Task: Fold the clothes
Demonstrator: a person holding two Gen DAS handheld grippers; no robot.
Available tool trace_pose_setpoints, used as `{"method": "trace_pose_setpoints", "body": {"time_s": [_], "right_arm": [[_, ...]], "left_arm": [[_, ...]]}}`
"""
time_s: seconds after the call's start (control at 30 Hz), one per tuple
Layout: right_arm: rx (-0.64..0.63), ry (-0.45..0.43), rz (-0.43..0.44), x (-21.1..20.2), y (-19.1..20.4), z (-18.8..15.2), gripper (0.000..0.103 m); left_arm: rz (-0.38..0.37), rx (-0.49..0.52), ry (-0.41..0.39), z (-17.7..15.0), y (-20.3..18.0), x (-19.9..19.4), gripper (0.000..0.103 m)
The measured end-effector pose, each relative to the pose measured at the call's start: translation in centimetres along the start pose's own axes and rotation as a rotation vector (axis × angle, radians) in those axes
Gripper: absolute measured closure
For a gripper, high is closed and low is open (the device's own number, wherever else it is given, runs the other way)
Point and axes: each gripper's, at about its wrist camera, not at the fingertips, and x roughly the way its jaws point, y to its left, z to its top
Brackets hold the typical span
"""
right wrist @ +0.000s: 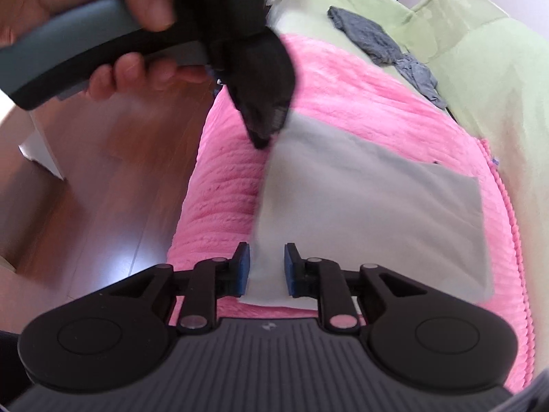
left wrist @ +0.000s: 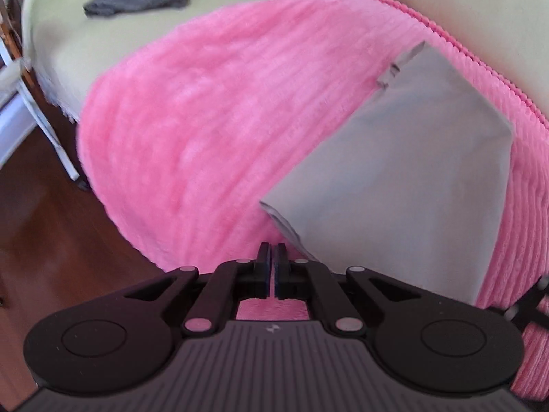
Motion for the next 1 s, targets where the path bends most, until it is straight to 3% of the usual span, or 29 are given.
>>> {"method": "trace_pose_setpoints", "body": {"time_s": [0.1, 0.13, 0.23, 0.33, 0.37, 0.53, 0.6, 0.67, 0.7, 0.73, 0.83, 0.93, 1.0], "right_arm": [[0.002, -0.006, -0.038, 0.1, -2.7, -0.4, 0.086], [0.009, -0.002, -0.044, 0.7, -3.7, -0.7, 0.086], [0.006, 0.012, -0.025, 2.7, -5.3, -1.4, 0.086], [0.031, -0.008, 0.03, 3.2, -6.7, -1.7, 0.081], [0.036, -0.019, 0.039, 3.0, -7.3, -1.6, 0.078], [0.054, -0.042, 0.02, 1.3, -12.7, -2.1, 0.066], [0.083, -0.023, 0.03, 0.9, -15.9, -2.5, 0.063], [0.1, -0.015, 0.054, 0.7, -18.1, -2.7, 0.058], [0.114, -0.007, 0.081, 1.0, -19.6, -2.9, 0.058], [0.128, -0.003, 0.1, 1.3, -20.9, -3.0, 0.058], [0.164, 0.004, 0.156, 2.5, -24.3, -3.3, 0.058], [0.192, 0.004, 0.197, 3.6, -25.4, -3.5, 0.058], [0.224, 0.002, 0.231, 4.3, -26.1, -3.7, 0.058]], "left_arm": [[-0.018, -0.031, -0.019, -0.1, 0.1, -2.4, 0.103], [-0.055, -0.042, -0.037, 0.1, -0.8, -3.0, 0.103], [-0.075, -0.012, -0.057, 0.8, -3.0, -2.0, 0.101], [0.0, 0.029, -0.008, 1.6, -4.9, 2.0, 0.098], [0.023, 0.018, -0.027, 2.2, -4.8, 2.3, 0.098], [0.106, -0.073, -0.07, 3.1, -3.7, -0.9, 0.098], [0.09, -0.117, -0.047, 2.4, -3.8, -2.2, 0.097], [0.019, -0.216, 0.006, 0.9, -4.0, -3.0, 0.09], [-0.009, -0.254, 0.021, 0.3, -3.9, -3.2, 0.079], [-0.049, -0.323, 0.044, -0.4, -3.8, -3.0, 0.074], [-0.152, -0.586, 0.077, -2.8, -2.4, -1.2, 0.073], [-0.223, -0.764, 0.079, -4.5, -0.9, 0.7, 0.068], [-0.236, -0.806, 0.075, -5.2, -0.3, 1.3, 0.068]]}}
